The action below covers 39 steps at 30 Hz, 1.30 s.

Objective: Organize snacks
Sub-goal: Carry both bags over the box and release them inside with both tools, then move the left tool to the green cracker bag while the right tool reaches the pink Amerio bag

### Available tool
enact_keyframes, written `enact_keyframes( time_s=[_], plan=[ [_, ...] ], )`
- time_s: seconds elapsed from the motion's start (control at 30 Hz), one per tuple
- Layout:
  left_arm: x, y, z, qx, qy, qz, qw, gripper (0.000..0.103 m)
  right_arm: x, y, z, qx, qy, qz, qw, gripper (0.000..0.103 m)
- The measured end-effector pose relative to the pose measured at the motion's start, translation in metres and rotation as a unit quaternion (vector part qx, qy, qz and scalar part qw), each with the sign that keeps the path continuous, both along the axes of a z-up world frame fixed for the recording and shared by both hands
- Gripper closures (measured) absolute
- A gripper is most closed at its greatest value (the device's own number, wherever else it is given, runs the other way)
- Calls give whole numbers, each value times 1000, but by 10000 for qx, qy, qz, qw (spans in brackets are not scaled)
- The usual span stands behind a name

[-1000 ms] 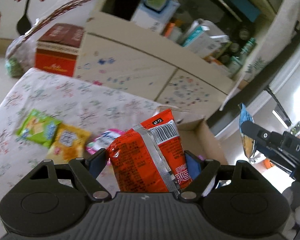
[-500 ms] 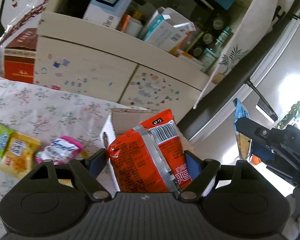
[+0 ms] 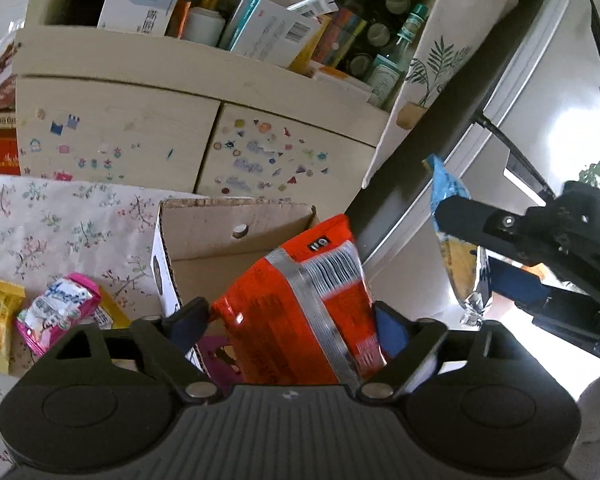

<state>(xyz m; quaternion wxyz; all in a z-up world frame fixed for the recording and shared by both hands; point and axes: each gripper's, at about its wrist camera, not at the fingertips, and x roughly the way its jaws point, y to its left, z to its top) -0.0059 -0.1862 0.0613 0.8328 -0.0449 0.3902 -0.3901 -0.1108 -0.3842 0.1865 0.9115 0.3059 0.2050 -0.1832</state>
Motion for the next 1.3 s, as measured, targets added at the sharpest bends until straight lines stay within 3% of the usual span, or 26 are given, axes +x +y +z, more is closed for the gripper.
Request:
enact_keyframes(
  time_s=[0.1,0.3,0.43,0.5,0.6,0.73,0.83,1.07,1.3],
  plan=[
    [-1,-1,6,23,-56,47,10000,3,-2,-4,-3,150,16,-141,9998,48],
    [-10,-1,16,181,-248,0,9995,3,-6,-7,1,57,13,-453,9990,23],
    [-14,5,21,39,-212,-72,9997,0,-4,-6,2,-31,31,-474,9989,18],
    [-14,9,27,207,-301,-58,9993,0,-2,-5,1,-35,49,-461,9989,17],
    [-11,25,36,160,-512,-45,9985,0,0,-3,1,50,-33,-356,9993,17],
    [4,55,43,14,-177,306,9994,0,4,5,3,-27,-91,-196,9998,15],
    [14,78,48,37,-342,646,9973,0,6,11,3,-58,-176,-121,9998,14],
    [39,121,56,107,-317,1091,9935,0,14,29,5,-310,-263,188,9990,13],
    [82,166,41,341,248,1699,9846,0,23,49,7,-619,-251,575,9961,13]
  ],
)
